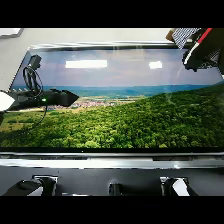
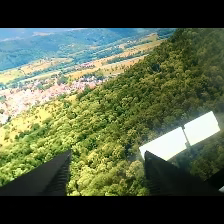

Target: Fold the clothes and pants, and hang the long-sleeved shirts on hangers.

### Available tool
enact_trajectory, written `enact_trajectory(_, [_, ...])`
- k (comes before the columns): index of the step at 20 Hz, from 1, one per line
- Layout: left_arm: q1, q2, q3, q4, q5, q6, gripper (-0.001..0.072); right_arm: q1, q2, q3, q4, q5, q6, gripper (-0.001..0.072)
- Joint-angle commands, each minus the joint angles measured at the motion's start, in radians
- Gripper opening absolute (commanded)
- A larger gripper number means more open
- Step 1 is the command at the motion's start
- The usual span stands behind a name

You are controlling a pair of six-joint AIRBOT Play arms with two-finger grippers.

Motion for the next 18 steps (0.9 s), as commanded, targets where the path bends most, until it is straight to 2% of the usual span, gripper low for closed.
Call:
enact_trajectory(1, [0.01,0.006,0.002,-0.002,0.0,-0.135,0.069,0.0,0.05,0.0,0.003,0.056,0.001,0.0502])
enact_trajectory(3, [0.041,0.013,0.011,-0.002,0.0,-0.229,0.069,0.0,0.11,0.0,0.001,0.045,0.001,0.0502])
enact_trajectory(5, [0.091,0.031,0.031,-0.002,0.0,-0.292,0.0689,0.0,0.182,0.001,-0.01,-0.024,0.001,0.0502])
enact_trajectory(7, [0.155,0.06,0.058,-0.002,0.0,-0.303,0.0688,0.0,0.253,0.0,-0.003,-0.19,0.006,0.05])
enact_trajectory(8, [0.189,0.077,0.07,-0.002,0.001,-0.303,0.0689,0.0,0.279,0.0,0.021,-0.296,0.049,0.0498])
enact_trajectory(10, [0.261,0.114,0.079,-0.002,0.003,-0.303,0.0677,0.001,0.294,0.0,0.15,-0.494,0.109,0.0483])
enact_trajectory(12, [0.312,0.134,0.079,-0.002,0.003,-0.303,0.0643,0.003,0.256,0.0,0.414,-0.65,0.079,0.0479])
enact_trajectory(14, [0.331,0.138,0.079,0.004,0.0,-0.3,0.0333,0.128,0.196,0.0,0.682,-0.697,-0.112,0.0371])
enact_trajectory(16, [0.327,0.134,0.078,0.01,0.0,-0.258,0.0048,0.411,0.117,0.0,0.77,-0.579,-0.376,0.0286])
enact_trajectory(18, [0.327,0.134,0.078,0.031,0.0,-0.245,0.0034,0.724,0.013,0.0,0.773,-0.397,-0.602,0.0091])
